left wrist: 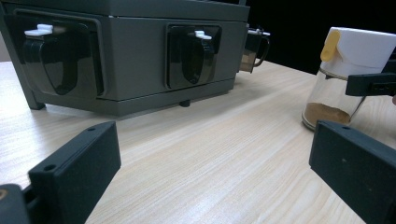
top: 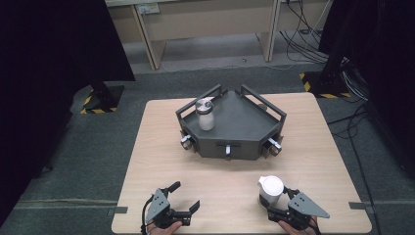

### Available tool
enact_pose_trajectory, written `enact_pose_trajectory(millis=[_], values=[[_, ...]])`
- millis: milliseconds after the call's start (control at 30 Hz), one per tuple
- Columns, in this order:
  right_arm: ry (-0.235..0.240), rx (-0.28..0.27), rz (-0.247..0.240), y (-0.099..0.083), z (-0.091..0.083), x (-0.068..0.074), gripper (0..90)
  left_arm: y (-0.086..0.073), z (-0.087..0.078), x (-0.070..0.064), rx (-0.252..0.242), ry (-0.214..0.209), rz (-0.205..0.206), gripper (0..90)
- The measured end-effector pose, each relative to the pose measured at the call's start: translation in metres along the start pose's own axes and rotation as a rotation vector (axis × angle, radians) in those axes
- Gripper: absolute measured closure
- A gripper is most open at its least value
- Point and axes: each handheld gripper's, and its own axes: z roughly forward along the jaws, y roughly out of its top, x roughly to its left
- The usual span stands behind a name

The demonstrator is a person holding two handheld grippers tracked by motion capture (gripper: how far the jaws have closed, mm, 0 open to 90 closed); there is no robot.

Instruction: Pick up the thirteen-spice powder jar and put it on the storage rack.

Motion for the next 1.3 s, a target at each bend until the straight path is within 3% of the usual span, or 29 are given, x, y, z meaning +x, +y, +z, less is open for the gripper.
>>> enact_pose_trajectory(millis=[267, 1300], values=[[-0.015, -0.008, -0.04, 0.001, -0.001, 0.003, 30.4, 0.0, 0.0, 0.0, -0.002, 0.0, 0.002, 1.4], [-0.039, -0.034, -0.036, 0.022, -0.012, 0.004, 30.5, -0.001, -0.001, 0.001, -0.003, 0.004, -0.005, 1.6]])
